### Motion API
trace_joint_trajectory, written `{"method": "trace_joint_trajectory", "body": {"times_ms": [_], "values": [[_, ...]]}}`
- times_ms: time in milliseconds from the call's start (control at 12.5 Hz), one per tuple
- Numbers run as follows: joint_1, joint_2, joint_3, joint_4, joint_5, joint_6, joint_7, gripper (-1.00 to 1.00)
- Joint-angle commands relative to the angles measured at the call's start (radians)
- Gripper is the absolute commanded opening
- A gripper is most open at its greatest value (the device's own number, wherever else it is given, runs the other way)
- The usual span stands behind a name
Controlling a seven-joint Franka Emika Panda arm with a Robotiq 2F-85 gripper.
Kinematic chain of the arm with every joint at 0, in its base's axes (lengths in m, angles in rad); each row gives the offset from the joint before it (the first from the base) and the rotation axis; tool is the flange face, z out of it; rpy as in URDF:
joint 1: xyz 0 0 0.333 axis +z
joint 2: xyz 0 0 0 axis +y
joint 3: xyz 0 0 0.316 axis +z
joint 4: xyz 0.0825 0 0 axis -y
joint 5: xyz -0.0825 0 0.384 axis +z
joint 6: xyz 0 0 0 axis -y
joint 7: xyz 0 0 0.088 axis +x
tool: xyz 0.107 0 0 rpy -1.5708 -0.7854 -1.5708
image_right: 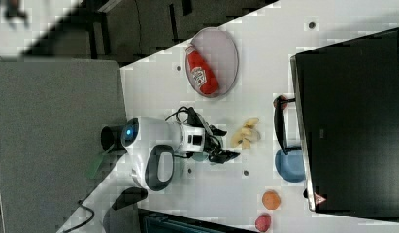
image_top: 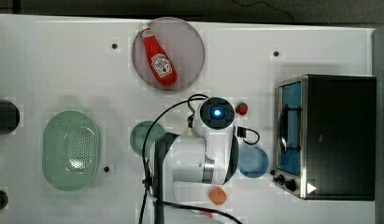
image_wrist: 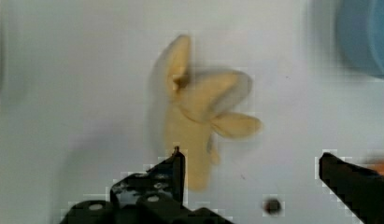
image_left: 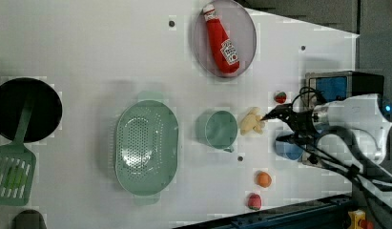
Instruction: Pick Banana and place it in strainer.
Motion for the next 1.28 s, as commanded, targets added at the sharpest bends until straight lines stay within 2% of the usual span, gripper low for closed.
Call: {"method": "trace_joint_trajectory", "body": {"times_ms": [80,480,800,880,1280], "values": [[0.002,0.012,0.006,-0.007,-0.018,0.151,-0.178,1.00],[0.002,0.133,0.010,-0.040,-0.010,0.264,-0.164,1.00],[0.002,0.158,0.017,-0.077,0.034,0.347,-0.163,1.00],[0.002,0.158,0.017,-0.080,0.034,0.353,-0.163,0.93],[0.002,0.155,0.021,-0.079,0.034,0.353,-0.163,-0.26]]}}
